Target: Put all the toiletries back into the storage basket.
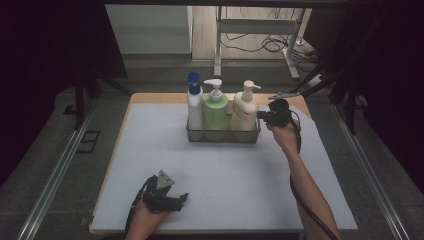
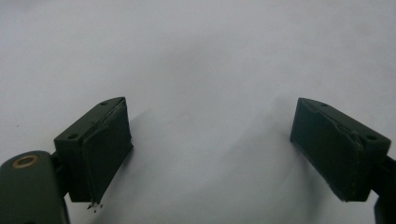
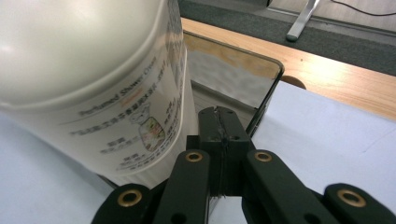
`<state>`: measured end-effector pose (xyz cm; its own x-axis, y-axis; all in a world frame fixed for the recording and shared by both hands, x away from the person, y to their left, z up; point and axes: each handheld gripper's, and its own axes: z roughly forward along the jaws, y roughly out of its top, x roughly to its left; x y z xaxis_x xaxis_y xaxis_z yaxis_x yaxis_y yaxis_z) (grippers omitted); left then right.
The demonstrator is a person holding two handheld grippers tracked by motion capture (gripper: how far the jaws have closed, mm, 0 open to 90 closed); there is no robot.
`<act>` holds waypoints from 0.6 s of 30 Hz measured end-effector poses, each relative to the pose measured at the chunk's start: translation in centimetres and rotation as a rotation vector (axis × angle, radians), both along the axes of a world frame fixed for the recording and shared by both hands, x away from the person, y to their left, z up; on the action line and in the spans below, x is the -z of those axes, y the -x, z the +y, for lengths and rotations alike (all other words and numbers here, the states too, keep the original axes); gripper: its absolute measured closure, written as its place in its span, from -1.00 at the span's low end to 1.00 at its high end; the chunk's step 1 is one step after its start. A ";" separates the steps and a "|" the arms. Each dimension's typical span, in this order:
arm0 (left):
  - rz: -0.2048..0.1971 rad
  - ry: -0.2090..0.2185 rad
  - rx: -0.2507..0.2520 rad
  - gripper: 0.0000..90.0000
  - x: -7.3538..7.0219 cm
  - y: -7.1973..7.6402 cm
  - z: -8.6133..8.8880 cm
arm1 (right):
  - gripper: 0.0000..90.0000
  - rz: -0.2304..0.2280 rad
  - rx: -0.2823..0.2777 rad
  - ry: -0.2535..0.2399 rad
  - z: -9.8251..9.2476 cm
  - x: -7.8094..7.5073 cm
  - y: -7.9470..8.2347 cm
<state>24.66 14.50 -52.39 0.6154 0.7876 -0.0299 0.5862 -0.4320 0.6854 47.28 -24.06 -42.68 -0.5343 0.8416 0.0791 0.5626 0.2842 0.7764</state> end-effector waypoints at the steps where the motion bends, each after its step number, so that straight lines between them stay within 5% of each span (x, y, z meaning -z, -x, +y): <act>1: 0.000 0.000 0.000 -0.73 0.0 0.0 0.0 | 0.99 0.003 -0.004 0.000 0.1 0.1 -0.1; 18: 0.000 0.006 -0.004 -0.73 0.0 0.0 0.0 | 0.99 0.049 -0.018 0.004 1.0 2.4 -1.1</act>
